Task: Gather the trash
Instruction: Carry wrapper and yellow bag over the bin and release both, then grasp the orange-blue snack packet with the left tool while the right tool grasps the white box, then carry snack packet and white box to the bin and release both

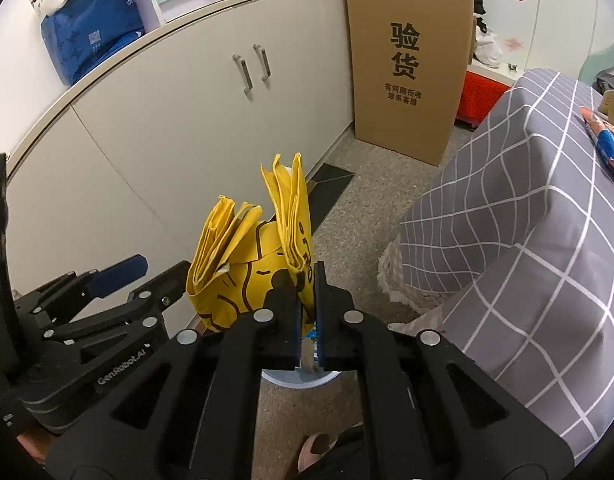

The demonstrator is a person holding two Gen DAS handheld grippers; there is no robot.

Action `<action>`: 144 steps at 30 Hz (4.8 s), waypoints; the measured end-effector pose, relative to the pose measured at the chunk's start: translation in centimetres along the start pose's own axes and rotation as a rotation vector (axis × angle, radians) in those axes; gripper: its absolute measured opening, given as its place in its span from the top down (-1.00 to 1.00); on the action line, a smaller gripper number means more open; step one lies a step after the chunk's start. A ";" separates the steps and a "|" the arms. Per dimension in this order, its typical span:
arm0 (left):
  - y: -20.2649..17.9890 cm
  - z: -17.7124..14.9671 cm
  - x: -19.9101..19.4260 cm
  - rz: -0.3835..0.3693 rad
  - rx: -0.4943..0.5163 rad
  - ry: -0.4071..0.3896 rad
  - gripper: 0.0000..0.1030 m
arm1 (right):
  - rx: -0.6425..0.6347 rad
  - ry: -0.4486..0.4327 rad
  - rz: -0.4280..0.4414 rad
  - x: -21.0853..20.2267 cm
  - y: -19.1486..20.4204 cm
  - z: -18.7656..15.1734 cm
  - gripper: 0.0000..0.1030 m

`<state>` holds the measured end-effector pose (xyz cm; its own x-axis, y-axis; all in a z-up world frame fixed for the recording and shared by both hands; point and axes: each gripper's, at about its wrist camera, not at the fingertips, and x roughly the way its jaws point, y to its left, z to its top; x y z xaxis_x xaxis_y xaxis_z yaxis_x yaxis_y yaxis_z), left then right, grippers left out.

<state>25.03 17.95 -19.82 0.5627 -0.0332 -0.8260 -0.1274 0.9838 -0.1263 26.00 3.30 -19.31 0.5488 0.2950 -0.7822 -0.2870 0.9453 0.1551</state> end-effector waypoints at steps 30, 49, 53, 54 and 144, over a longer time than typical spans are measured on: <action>4.8 0.4 -1.2 0.130 -0.131 0.006 -0.33 | -0.006 -0.009 0.037 1.6 0.2 -0.1 -0.25; -7.5 3.8 -6.2 -0.043 0.015 -0.113 -0.33 | 0.151 -0.306 -0.069 -12.2 -8.5 2.4 -0.29; -12.3 4.9 -6.4 -0.105 0.063 -0.124 -0.33 | 0.239 -0.371 -0.176 -15.1 -13.4 2.3 -0.42; -13.6 5.2 -6.3 -0.120 0.074 -0.124 -0.34 | 0.272 -0.384 -0.206 -15.7 -14.9 2.2 -0.50; -1.7 -1.3 -1.2 0.001 0.019 0.026 0.41 | -0.018 -0.121 -0.025 -5.6 1.4 -1.0 0.30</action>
<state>23.50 16.10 -19.35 0.5408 -0.0370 -0.8404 -0.1123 0.9869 -0.1157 21.73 2.78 -15.27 0.6462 0.2866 -0.7073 -0.2852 0.9503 0.1245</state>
